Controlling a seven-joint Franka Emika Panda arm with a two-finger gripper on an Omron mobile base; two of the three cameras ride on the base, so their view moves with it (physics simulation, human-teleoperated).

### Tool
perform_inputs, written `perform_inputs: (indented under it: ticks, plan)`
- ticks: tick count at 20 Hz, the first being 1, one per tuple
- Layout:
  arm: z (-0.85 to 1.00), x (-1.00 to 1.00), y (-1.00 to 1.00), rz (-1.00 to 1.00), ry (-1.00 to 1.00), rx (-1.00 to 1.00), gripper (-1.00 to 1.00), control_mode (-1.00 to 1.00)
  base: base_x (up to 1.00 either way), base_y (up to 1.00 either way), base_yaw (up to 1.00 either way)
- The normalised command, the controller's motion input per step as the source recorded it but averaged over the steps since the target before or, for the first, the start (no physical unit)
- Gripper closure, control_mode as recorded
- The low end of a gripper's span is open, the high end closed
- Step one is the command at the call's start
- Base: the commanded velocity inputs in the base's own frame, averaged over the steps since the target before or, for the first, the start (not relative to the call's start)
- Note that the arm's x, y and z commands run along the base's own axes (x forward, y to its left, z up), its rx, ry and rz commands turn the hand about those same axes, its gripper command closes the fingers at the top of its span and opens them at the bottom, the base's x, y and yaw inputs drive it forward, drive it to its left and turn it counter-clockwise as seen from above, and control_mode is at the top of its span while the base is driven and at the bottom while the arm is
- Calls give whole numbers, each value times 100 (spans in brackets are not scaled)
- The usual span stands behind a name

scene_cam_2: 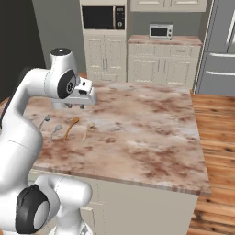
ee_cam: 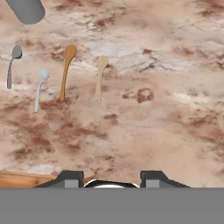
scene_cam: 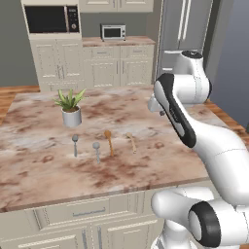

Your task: Organize the utensils by type. Pick up the wooden spoons from the counter and place them in the open cabinet. Then pick up the metallic utensils from the counter and place them in the open drawer.

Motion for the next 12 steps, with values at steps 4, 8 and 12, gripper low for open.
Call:
perform_inputs:
  ticks: [4,8,12]
  plan:
    - [0,-1,0,0,0,0,-100,-100,0,0,0]
    - [-18,5,0,0,0,-12,-100,-100,0,0,0]
    - [-39,25,0,0,-12,-17,-100,-100,0,0,0]
